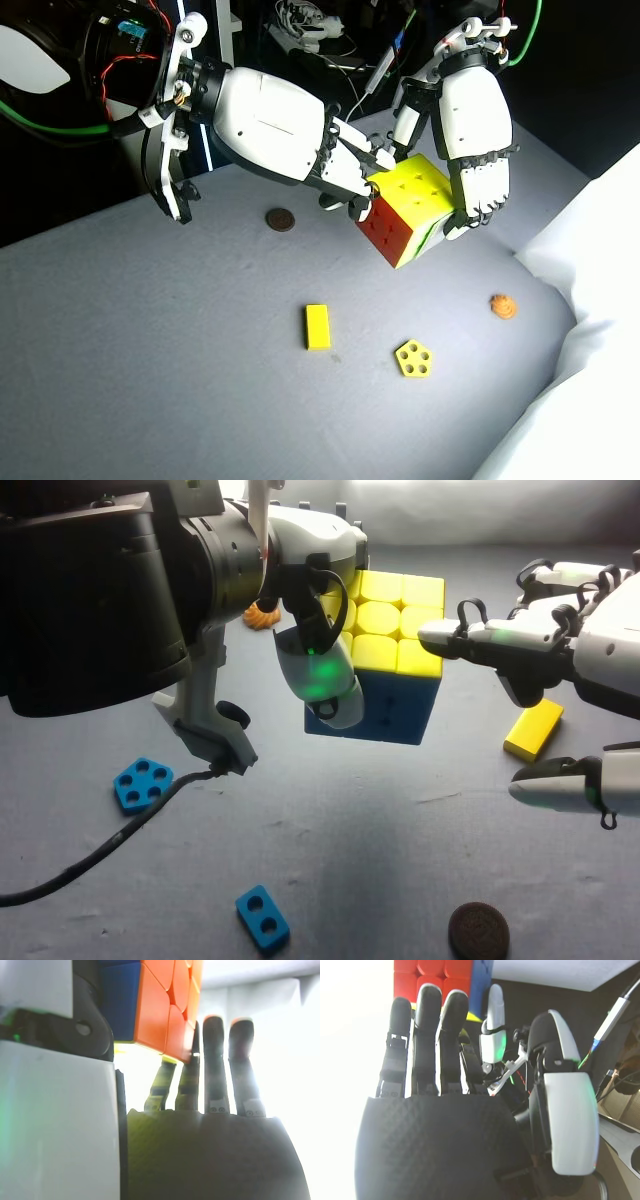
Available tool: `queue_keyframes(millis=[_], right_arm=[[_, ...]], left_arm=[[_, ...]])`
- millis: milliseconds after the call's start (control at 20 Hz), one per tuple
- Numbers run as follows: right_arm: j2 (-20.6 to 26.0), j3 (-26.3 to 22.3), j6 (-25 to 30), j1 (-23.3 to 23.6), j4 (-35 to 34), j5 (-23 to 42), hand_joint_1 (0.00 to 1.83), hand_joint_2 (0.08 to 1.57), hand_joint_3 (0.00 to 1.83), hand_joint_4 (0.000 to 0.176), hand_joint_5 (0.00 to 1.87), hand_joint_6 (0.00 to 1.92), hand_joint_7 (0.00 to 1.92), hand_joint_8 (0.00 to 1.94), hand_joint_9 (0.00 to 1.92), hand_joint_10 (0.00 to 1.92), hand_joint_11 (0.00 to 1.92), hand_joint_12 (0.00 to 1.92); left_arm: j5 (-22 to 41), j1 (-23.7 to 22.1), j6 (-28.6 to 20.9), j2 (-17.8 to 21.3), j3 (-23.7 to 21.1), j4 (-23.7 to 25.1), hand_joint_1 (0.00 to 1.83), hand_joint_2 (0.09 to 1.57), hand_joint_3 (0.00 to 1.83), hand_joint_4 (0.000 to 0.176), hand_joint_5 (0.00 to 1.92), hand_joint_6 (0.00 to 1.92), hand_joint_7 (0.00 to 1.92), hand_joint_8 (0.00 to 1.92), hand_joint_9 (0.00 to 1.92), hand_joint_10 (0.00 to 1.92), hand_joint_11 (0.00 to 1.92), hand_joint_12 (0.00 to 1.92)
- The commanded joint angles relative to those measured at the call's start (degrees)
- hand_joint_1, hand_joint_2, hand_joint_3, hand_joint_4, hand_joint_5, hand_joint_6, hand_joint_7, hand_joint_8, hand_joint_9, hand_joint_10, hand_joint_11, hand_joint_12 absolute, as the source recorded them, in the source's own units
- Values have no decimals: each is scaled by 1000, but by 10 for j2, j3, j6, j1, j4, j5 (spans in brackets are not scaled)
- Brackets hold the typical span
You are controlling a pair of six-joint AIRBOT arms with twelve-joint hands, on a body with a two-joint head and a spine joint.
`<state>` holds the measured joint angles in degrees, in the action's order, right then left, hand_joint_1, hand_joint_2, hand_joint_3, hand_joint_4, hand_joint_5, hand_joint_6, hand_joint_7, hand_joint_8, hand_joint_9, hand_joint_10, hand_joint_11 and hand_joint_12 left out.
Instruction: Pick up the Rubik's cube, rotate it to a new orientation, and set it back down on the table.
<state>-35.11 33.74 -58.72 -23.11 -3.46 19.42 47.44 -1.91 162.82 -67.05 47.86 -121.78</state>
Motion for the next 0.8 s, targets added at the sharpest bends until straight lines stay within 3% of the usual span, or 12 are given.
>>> queue_keyframes(millis=[0,250,300,350,500,750], right_arm=[[1,0,0,4,-6,67,587,1174,0,0,73,4,339,1631,310,1692,0,1215],[-8,5,-5,-6,-8,64,573,1180,1,0,92,5,342,1562,294,1646,0,1211],[-14,8,-7,-9,-9,64,570,1177,0,0,77,5,310,1558,286,1656,0,1306],[-17,9,-7,-9,-9,66,573,1177,0,0,80,6,321,1540,289,1685,0,1544],[-24,10,-8,-8,-9,72,555,1191,5,0,73,1,286,1561,267,1767,0,1896],[-43,25,-17,-8,-24,60,560,1188,2,0,83,2,282,1551,265,1795,7,1921]], left_arm=[[-22,-8,-4,1,2,38,1105,1065,0,0,157,1663,77,1839,128,1864,132,1921],[-22,-9,-4,0,4,38,1112,1080,4,0,161,1647,88,1827,119,1856,120,1921],[-22,-9,-4,0,5,38,1101,1064,0,0,142,1666,55,1843,105,1872,126,1921],[-22,-9,-4,0,5,38,1082,1084,5,0,126,1688,44,1843,97,1853,105,1921],[-22,-9,-4,0,5,38,1108,1089,4,0,137,1677,56,1850,101,1855,103,1921],[-22,-9,-5,0,6,38,1107,1052,0,0,158,1662,90,1826,142,1843,128,1921]])
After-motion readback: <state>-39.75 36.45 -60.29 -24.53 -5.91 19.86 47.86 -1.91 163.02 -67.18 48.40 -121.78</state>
